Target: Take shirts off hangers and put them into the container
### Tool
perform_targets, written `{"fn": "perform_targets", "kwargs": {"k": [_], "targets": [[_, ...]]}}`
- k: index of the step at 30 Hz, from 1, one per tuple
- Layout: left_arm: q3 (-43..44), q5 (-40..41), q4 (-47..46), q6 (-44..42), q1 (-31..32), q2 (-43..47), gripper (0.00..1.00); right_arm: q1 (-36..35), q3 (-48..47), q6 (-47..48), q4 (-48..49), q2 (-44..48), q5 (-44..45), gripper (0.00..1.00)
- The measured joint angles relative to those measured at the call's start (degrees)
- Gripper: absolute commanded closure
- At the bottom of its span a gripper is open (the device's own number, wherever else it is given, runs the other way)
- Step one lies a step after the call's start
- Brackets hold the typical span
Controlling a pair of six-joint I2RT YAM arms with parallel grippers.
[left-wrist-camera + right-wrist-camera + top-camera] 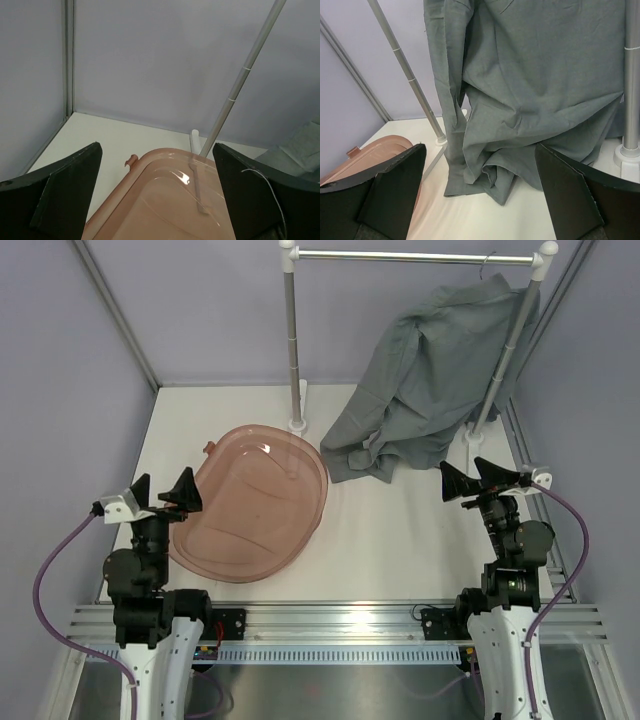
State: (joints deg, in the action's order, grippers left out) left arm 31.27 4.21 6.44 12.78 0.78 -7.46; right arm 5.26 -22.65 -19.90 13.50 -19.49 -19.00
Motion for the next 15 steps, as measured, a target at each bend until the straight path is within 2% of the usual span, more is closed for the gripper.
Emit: {"fn": "perform_targets", "kwargs": {"k": [5,10,15], "targets": [[0.33,4.17,4.57,4.61,0.00,-0.35,0.01,0.00,-3.37,-0.07,-4.00,-0.37,1.31,0.01],[2.51,10.25,12.41,14.71,-0.04,-3.23,0.01,0.00,-8.52,-2.49,-8.79,-2.45,3.63,0.01],[9.27,14.29,24.28,26.71,-0.04,-7.61,0.01,0.00,-18.95,-6.91,-21.16,-7.98,7.63,0.01]]}}
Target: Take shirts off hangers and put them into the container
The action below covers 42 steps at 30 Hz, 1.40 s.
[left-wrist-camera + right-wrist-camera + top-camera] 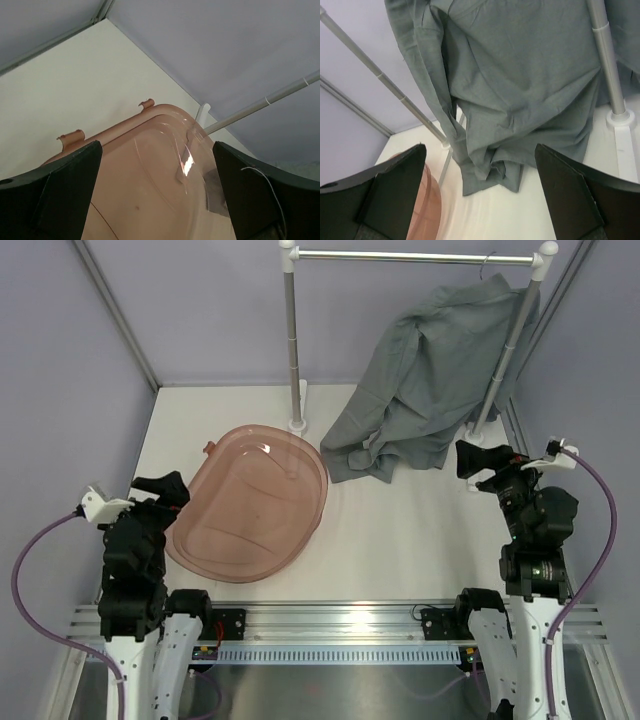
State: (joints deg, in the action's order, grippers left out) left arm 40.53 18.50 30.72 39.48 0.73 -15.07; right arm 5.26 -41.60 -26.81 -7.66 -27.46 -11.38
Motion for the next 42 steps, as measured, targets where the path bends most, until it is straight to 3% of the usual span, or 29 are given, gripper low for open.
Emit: {"fn": "perform_targets", "kwargs": {"k": [5,12,18,22,25,30,37,42], "targets": [[10.25,-7.56,9.66,-0.37,-0.09,-9.29,0.01,0.00,-10.45,-0.04,-9.31,-5.33,-2.10,0.00],[13.11,-21.18,13.31,-1.57,-0.11,-9.53,0.01,0.00,-6.64,-5.18,-6.97,-4.61,-12.17,0.01],[5.77,-34.64,0.90,5.57,-0.11,-5.97,0.01,0.00,-15.04,-4.74,-11.85,-12.98,-15.13,0.01],[4.94,-43.23,-3.69,6.03,-0.07,-12.13,0.01,0.00,-16.72,-4.39,-13.09,-10.71,-15.19,0.01],[12.26,-44.41,-2.14,1.86,1.18,-20.24,0.01,0.00,-18.18,-3.82,-14.93,-7.98,-15.19,0.01],[21.77,-44.46,-1.84,-1.81,4.48,-26.12,0.01,0.00,-20.52,-3.10,-15.69,-7.37,-15.08,0.01],[39.01,-38.73,0.17,-7.93,22.05,-40.04,0.01,0.00,-19.54,-3.21,-16.44,-7.74,-15.06,0.01],[51.58,-37.16,0.46,-12.76,27.43,-55.19,0.01,0.00,-19.45,-2.97,-18.05,-6.62,-14.53,0.01]]}}
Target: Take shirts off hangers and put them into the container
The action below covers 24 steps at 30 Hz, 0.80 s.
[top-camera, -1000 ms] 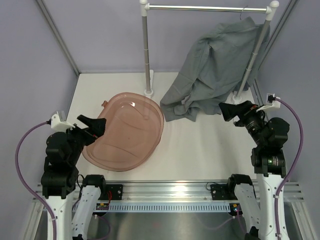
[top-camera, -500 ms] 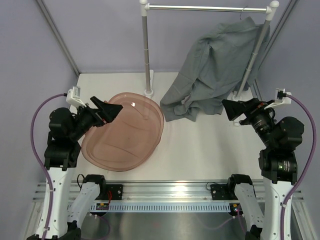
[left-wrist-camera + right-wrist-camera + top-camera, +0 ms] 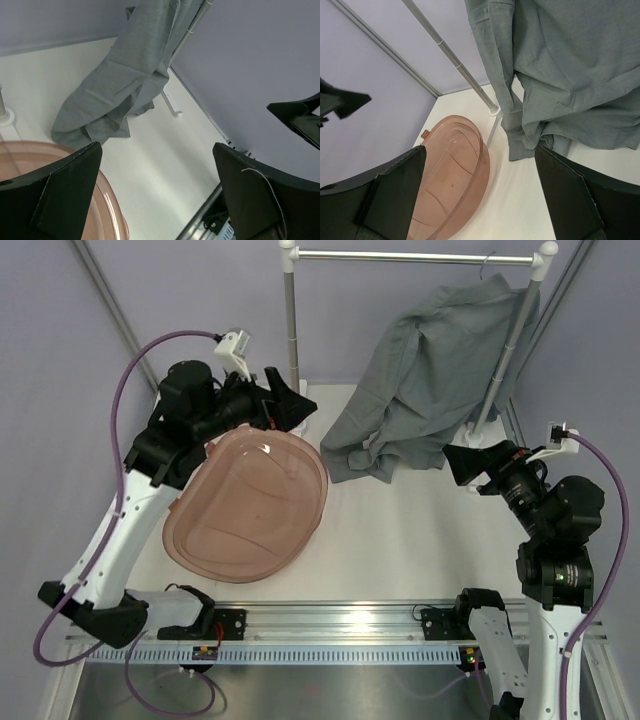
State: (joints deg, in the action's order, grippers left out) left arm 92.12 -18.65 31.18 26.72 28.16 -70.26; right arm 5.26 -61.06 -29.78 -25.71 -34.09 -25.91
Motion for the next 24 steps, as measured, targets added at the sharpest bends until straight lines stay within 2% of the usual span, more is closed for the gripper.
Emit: {"fn": "perform_targets", "kwargs": {"k": [6,14,19,24], "targets": [[7.10,-5.86,-10.38,-4.22,0.24,-12.76,0.01,0.00,-0.17,1.09,-2.56,2.58,0.79,0.01],[16.61,-16.55,-33.03,-5.73,2.10,-30.23,0.01,0.00,-0.83,1.88,-6.19,4.22,0.31,0.01],[30.56,-19.17,-36.85,-9.49,5.60,-43.41,0.01,0.00,-0.83,1.70,-6.38,5.31,-1.25,0.01],[32.35,-19.50,-43.30,-10.43,8.11,-48.72,0.01,0.00,-0.83,2.45,-7.52,6.21,-1.38,0.01]]}}
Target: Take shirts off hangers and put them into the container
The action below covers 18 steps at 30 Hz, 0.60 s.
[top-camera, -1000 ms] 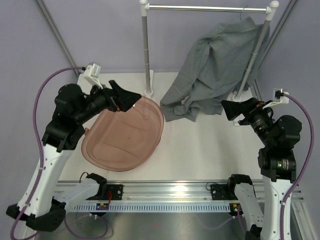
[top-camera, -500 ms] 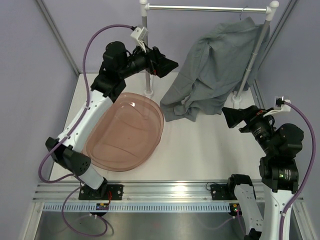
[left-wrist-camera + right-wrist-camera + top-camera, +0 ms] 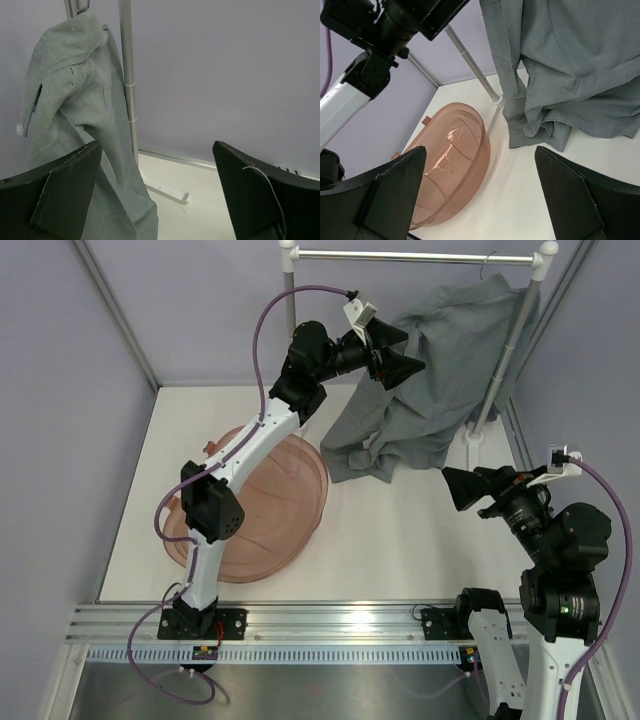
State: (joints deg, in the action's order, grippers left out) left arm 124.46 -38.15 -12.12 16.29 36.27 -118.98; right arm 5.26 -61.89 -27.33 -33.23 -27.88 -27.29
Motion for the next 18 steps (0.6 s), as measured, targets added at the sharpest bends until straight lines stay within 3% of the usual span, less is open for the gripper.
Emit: {"fn": "perform_targets", "kwargs": {"k": [6,17,18], "targets": [[5.22,1.27,-4.07,-0.20,0.79,-5.81,0.01,0.00,-0.02,0.85,-0.24,2.43,-0.07,0.01],[5.70,10.27,-9.03,-1.92,3.89,-7.54,0.01,0.00,-0.04,2.10,-0.70,3.08,-0.46,0.01],[5.70,11.32,-9.62,-1.88,4.15,-7.65,0.05,0.00,-0.11,2.16,-0.81,3.15,-0.48,0.01]]}}
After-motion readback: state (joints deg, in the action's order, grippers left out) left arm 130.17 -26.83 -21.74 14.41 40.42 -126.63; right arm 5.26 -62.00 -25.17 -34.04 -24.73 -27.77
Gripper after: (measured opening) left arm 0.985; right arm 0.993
